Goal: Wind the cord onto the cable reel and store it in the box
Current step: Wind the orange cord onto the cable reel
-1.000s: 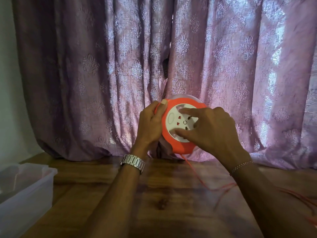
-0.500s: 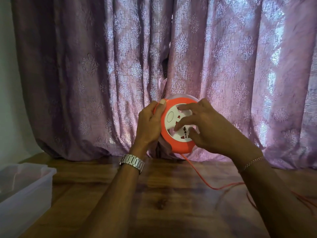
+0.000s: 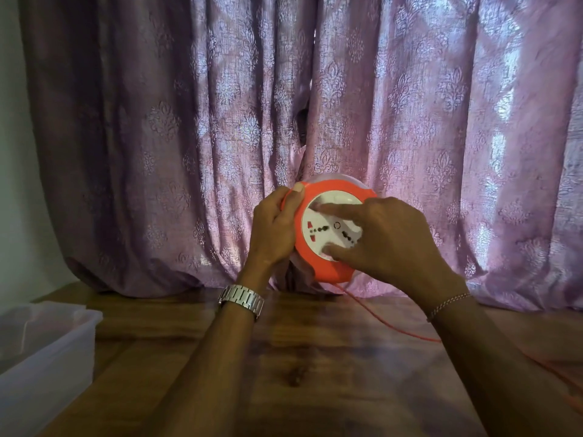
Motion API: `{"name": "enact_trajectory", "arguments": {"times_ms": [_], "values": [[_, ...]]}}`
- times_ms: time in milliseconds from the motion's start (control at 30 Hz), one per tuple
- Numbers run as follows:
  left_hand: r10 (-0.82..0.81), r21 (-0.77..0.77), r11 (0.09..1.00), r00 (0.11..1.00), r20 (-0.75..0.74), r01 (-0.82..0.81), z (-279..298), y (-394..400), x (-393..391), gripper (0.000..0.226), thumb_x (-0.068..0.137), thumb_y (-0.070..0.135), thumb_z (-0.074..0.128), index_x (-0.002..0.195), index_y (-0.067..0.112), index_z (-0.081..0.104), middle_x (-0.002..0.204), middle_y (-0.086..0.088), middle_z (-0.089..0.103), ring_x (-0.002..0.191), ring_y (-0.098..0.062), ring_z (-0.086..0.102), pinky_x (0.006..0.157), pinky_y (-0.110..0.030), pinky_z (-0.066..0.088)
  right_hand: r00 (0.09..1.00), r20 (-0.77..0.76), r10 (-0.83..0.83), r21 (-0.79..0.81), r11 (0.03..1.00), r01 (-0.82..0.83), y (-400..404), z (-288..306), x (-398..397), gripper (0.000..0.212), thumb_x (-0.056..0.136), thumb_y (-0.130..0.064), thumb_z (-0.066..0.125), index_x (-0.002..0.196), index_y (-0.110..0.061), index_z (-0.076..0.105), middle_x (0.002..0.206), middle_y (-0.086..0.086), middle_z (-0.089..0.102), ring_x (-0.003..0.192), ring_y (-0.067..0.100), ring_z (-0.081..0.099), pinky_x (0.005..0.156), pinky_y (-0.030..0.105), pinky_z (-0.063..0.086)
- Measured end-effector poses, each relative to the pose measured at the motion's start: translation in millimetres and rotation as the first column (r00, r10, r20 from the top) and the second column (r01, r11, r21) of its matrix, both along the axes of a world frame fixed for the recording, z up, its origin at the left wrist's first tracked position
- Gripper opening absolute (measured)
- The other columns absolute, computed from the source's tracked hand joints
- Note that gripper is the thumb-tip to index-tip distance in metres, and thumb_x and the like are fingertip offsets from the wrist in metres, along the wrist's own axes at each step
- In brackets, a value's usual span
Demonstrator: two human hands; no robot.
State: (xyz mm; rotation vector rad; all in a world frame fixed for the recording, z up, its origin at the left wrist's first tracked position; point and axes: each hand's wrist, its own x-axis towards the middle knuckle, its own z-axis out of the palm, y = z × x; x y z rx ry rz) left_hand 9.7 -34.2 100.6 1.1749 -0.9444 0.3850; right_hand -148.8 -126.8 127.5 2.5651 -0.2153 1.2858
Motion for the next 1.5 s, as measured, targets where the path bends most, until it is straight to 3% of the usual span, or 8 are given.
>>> {"name": "enact_trajectory", "arguments": {"times_ms": [200, 433, 633, 733, 867, 1000, 1133, 1500], "values": [[0.008, 0.019, 1.000, 1.000, 0.008, -0.008, -1, 0, 0, 0.059, 0.091, 0.061, 0.056, 0.075, 0.004, 0.051, 0.076, -0.032, 0.057, 0.067, -0.023, 0.053, 0.068, -0.056, 0.048, 0.997, 0.073, -0.027, 0.074, 0.997, 0.022, 3, -4, 3, 0.068, 0.058, -0.074, 0.069, 0.122, -0.055, 0.053, 0.092, -0.007, 0.073, 0.091, 0.024, 0.062, 0.069, 0.032, 0.045], [0.029, 0.031, 0.999, 1.000, 0.008, -0.030, -2, 1, 3, 0.063, 0.090, 0.063, 0.054, 0.078, 0.000, 0.053, 0.078, -0.031, 0.062, 0.069, -0.043, 0.062, 0.067, -0.056, 0.050, 0.994, 0.111, -0.017, 0.061, 0.998, 0.010, 6, -8, 5, 0.067, 0.062, -0.072, 0.068, 0.124, -0.052, 0.054, 0.095, -0.008, 0.073, 0.091, 0.026, 0.063, 0.066, 0.031, 0.045], [0.006, 0.020, 1.000, 0.999, -0.042, -0.005, -1, -1, 3, 0.052, 0.095, 0.053, 0.055, 0.079, 0.004, 0.059, 0.068, -0.011, 0.062, 0.068, -0.021, 0.060, 0.065, -0.039, 0.046, 0.996, 0.073, -0.048, -0.017, 0.999, 0.049, 0, -2, 2, 0.063, 0.066, -0.076, 0.059, 0.125, -0.054, 0.051, 0.087, -0.004, 0.071, 0.086, 0.026, 0.057, 0.066, 0.032, 0.038], [-0.037, -0.048, 0.998, 0.996, -0.078, 0.034, 2, 3, 5, 0.058, 0.095, 0.052, 0.053, 0.095, -0.004, 0.066, 0.086, -0.032, 0.068, 0.075, -0.026, 0.063, 0.068, -0.047, 0.050, 0.986, 0.162, -0.047, -0.132, 0.989, 0.069, 2, 1, 0, 0.053, 0.071, -0.066, 0.063, 0.118, -0.040, 0.063, 0.084, 0.006, 0.064, 0.084, 0.031, 0.049, 0.068, 0.037, 0.034], [-0.008, -0.024, 1.000, 0.999, -0.051, 0.006, 3, 8, 10, 0.063, 0.092, 0.061, 0.052, 0.092, -0.001, 0.066, 0.085, -0.028, 0.070, 0.074, -0.025, 0.065, 0.071, -0.053, 0.053, 0.968, 0.148, 0.201, -0.251, 0.955, -0.160, -1, 5, -1, 0.015, 0.082, -0.029, 0.065, 0.093, -0.025, 0.074, 0.105, 0.000, 0.064, 0.093, 0.026, 0.048, 0.073, 0.041, 0.043], [-0.026, -0.007, 1.000, 0.999, -0.043, 0.026, 2, 4, 8, 0.056, 0.090, 0.062, 0.054, 0.084, 0.008, 0.066, 0.073, -0.010, 0.068, 0.071, -0.022, 0.061, 0.068, -0.042, 0.047, 0.957, -0.035, 0.288, -0.264, 0.921, -0.286, -9, 1, 9, 0.035, 0.074, -0.023, 0.040, 0.077, -0.032, 0.074, 0.124, -0.005, 0.063, 0.094, 0.024, 0.046, 0.074, 0.038, 0.043], [-0.012, 0.025, 1.000, 1.000, -0.013, 0.012, 2, 2, 8, 0.046, 0.096, 0.055, 0.054, 0.075, 0.014, 0.061, 0.068, -0.007, 0.063, 0.068, -0.021, 0.058, 0.065, -0.043, 0.045, 0.967, -0.146, 0.207, -0.218, 0.947, -0.235, -13, 1, 9, 0.036, 0.067, -0.008, 0.073, 0.087, -0.038, 0.075, 0.132, -0.002, 0.057, 0.096, 0.024, 0.041, 0.079, 0.041, 0.043], [-0.034, 0.019, 0.999, 0.999, -0.033, 0.034, 1, 2, 9, 0.067, 0.086, 0.063, 0.056, 0.086, -0.004, 0.060, 0.074, -0.012, 0.063, 0.071, -0.020, 0.058, 0.070, -0.052, 0.051, 0.987, -0.145, 0.075, -0.183, 0.978, -0.101, -13, -2, 12, 0.056, 0.077, -0.021, 0.067, 0.122, -0.053, 0.055, 0.117, 0.009, 0.049, 0.099, 0.031, 0.044, 0.082, 0.043, 0.043]]}}
